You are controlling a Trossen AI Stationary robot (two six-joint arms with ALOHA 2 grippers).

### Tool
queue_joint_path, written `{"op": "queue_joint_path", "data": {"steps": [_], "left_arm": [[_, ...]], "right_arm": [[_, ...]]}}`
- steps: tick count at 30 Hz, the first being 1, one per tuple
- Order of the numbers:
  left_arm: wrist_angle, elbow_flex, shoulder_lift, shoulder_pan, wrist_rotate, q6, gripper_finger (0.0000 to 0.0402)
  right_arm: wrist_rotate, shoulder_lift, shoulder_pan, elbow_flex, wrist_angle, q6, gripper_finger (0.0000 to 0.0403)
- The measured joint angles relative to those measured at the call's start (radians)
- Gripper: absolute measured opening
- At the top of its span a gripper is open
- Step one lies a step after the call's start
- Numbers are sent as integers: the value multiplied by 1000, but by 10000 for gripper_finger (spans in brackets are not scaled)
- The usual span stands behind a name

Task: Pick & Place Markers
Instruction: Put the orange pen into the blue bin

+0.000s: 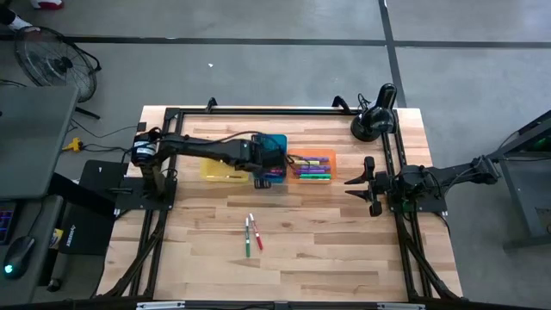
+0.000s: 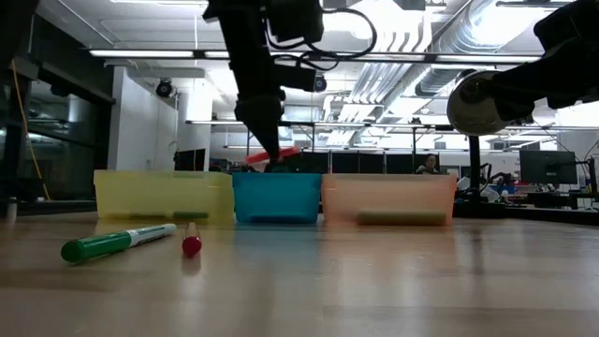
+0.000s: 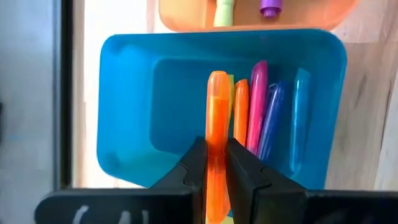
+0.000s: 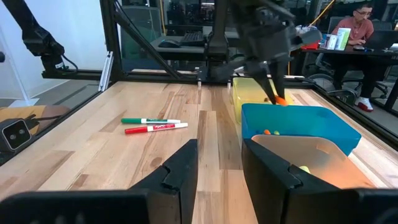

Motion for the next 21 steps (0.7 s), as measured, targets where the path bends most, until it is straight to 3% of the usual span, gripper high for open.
{"op": "queue_joint_path", "data": {"steps": [9, 21], "left_arm": [[2, 0, 0, 108, 260, 147, 27], [45, -1, 46, 149, 334, 208, 27]], "right_arm": [[0, 0, 0, 0, 0, 0, 113], [0, 0, 0, 0, 0, 0, 113]]}}
